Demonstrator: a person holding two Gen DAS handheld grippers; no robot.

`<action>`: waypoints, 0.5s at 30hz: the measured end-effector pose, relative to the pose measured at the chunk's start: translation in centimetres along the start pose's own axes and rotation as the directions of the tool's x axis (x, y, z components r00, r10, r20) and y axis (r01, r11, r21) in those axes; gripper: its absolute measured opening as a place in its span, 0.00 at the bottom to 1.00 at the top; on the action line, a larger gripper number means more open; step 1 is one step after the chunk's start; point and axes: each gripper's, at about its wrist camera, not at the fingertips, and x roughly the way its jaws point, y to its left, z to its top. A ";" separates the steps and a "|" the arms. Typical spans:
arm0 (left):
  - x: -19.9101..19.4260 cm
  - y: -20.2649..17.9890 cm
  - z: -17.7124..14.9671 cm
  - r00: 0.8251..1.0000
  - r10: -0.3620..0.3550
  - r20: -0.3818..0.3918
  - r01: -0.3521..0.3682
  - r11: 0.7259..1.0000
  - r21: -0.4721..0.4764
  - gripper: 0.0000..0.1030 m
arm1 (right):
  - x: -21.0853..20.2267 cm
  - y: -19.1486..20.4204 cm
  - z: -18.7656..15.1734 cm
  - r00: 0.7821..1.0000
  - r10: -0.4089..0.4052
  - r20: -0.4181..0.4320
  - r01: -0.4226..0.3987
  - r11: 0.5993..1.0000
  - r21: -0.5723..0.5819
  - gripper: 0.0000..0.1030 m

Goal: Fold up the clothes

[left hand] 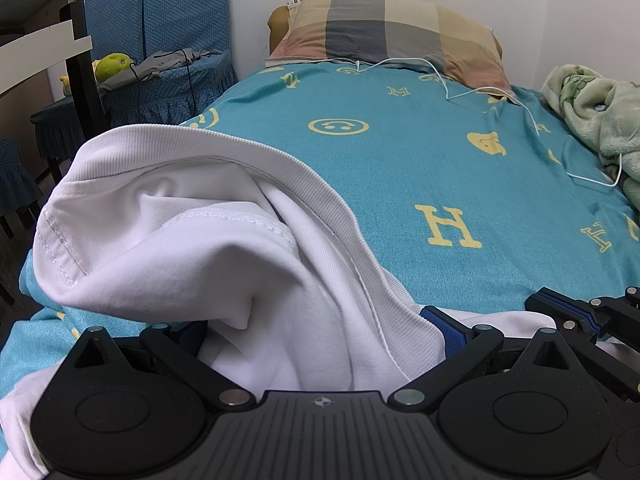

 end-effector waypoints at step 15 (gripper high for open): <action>0.0 0.0 0.0 1.000 0.000 0.000 0.000 1.000 0.001 1.00 | -0.3 -1.9 -0.4 0.996 0.088 0.019 -0.089 0.989 0.120 0.06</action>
